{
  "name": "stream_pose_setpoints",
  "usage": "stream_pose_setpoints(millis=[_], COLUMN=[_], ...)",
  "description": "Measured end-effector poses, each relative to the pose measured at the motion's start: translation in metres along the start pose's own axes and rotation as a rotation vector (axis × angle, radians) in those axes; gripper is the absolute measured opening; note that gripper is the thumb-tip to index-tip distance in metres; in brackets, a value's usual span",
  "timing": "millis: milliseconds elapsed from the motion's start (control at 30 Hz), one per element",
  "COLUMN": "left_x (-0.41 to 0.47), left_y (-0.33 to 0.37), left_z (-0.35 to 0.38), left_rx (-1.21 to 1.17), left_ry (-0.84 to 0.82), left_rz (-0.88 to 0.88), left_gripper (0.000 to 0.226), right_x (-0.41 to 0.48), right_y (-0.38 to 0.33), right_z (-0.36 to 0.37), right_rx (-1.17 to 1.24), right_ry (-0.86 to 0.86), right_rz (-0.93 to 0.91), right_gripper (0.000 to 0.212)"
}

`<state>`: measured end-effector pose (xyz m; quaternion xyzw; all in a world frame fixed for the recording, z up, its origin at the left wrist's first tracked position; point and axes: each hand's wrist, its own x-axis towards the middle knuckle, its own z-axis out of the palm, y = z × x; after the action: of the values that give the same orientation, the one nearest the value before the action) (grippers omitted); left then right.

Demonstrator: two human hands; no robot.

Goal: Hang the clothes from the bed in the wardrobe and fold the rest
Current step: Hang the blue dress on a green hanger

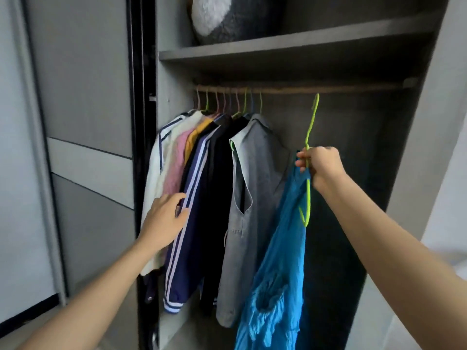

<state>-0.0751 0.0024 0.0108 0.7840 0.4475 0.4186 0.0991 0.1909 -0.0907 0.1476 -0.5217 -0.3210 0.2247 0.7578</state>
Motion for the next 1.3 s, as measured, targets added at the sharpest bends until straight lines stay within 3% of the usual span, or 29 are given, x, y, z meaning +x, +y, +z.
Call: stream_pose_setpoints(millis=[267, 600, 733, 1000, 1200, 1300], left_x=[0.129, 0.250, 0.297, 0.349, 0.360, 0.357], left_y=[0.035, 0.036, 0.034, 0.015, 0.001, 0.002], left_z=[0.028, 0.054, 0.061, 0.069, 0.083, 0.083], left_rx=[0.068, 0.109, 0.018, -0.117, -0.194, -0.235], left_ry=[0.076, 0.129, 0.129, 0.041, 0.011, 0.007], left_rz=[0.166, 0.275, 0.348, 0.459, 0.478, 0.491], left_gripper=[0.042, 0.041, 0.040, 0.040, 0.038, 0.037], right_x=[0.118, 0.214, 0.243, 0.278, 0.283, 0.282], right_y=[0.006, 0.005, 0.000, 0.017, 0.041, 0.052], right_z=[0.048, 0.087, 0.101, 0.137, 0.154, 0.160], right_rx=[-0.135, -0.251, -0.304, -0.429, -0.504, -0.512], right_ry=[-0.041, 0.016, 0.073, 0.170, 0.100, 0.072], right_rz=[-0.200, -0.272, -0.316, -0.292, -0.220, -0.234], right_gripper=[0.014, 0.021, 0.020, 0.020, 0.018, 0.029])
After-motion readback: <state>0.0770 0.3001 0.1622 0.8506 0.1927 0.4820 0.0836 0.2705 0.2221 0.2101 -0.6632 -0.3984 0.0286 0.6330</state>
